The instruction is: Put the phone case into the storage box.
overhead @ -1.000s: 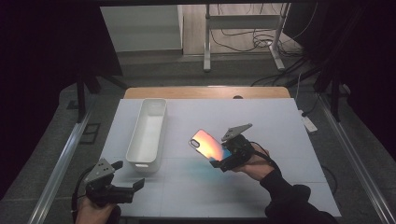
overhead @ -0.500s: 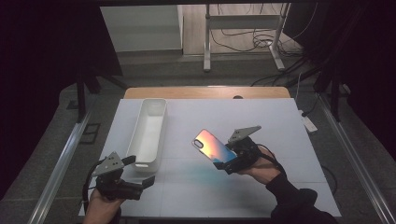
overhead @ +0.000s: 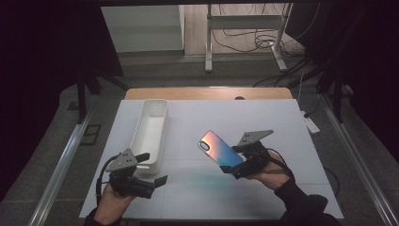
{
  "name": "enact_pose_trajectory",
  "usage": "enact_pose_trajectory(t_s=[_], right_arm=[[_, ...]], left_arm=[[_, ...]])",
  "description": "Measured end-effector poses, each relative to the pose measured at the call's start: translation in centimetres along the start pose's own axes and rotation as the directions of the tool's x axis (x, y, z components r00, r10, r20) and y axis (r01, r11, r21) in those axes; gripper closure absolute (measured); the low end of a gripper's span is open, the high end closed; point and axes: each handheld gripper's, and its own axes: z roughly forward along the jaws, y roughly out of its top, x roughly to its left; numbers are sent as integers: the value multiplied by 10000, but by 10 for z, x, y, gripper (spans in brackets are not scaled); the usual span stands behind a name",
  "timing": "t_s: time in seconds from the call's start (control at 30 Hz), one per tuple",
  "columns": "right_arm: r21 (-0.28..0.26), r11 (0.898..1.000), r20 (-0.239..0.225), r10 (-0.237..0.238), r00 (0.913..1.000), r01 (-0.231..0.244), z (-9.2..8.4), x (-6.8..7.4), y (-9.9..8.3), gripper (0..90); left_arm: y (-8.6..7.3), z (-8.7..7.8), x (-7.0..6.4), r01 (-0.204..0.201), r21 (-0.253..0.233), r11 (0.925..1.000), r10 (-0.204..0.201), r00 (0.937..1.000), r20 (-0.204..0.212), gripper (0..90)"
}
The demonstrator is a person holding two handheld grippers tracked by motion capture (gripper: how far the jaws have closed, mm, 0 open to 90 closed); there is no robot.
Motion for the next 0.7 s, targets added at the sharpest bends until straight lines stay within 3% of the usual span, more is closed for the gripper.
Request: enact_pose_trajectory(t_s=[0.37,0.7], right_arm=[[-342,9994,-148,91,9998,-96,-12,3,-7,167],[-589,9982,-262,84,9996,-99,-24,9,-12,167]], left_arm=[[12,19,-8,-497,59,9987,492,9971,580,0],[27,39,-17,-1117,217,9935,1077,9847,1369,0]])
